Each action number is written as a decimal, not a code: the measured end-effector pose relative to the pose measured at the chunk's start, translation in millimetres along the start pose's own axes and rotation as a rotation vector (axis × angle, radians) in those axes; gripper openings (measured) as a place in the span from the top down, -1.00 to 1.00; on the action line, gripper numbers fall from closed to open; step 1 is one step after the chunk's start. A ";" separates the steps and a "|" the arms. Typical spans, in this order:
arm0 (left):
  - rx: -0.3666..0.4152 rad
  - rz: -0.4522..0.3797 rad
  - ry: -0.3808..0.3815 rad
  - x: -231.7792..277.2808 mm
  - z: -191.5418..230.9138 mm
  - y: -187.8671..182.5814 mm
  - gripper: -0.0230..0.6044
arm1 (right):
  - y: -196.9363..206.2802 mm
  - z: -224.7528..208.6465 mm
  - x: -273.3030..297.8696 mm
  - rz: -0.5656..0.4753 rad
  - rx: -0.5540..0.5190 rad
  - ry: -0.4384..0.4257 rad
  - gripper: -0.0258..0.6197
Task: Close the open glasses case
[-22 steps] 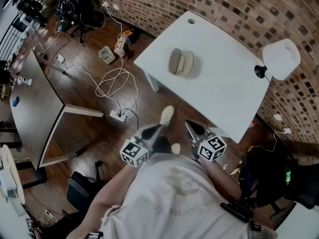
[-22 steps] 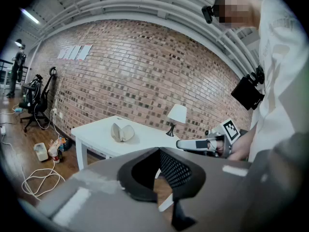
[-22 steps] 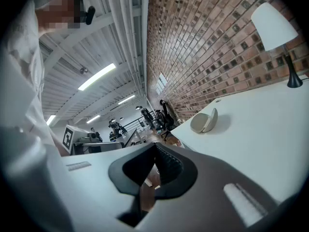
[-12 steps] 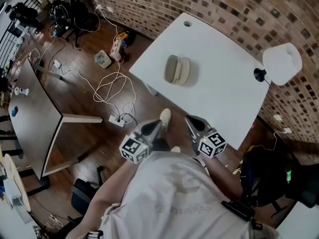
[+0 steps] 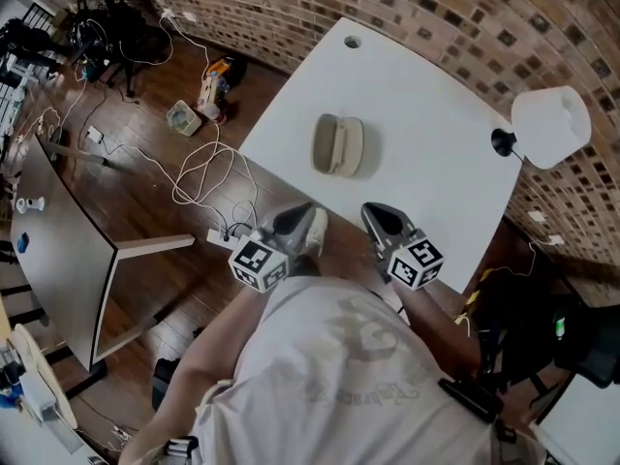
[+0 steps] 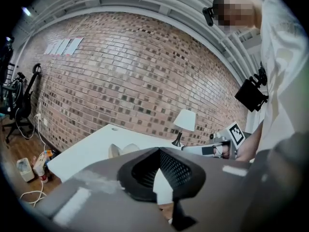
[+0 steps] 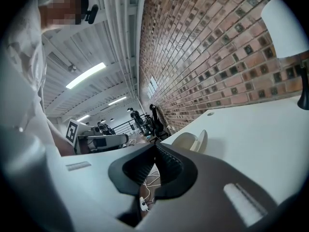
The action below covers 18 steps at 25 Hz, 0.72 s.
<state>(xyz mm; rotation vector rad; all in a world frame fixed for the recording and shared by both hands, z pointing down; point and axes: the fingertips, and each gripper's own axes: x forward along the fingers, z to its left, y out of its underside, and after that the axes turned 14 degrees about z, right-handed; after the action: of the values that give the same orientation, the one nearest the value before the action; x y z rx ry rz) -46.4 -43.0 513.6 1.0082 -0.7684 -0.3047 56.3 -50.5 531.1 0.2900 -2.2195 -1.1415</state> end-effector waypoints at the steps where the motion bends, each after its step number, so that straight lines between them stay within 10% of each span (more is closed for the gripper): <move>1: -0.003 0.002 0.006 3.8 4.0 -2.9 0.91 | -3.4 -3.7 3.2 0.002 -0.001 0.003 0.90; 18: 0.020 0.080 0.160 68.8 60.4 -39.7 0.91 | -26.1 -63.1 61.6 0.109 0.076 0.137 0.89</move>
<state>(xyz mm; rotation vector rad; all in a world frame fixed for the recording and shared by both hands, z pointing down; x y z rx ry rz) -36.0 -141.1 528.3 1.0047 -0.6658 -0.1458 44.6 -135.6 564.0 0.2670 -2.1332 -0.9523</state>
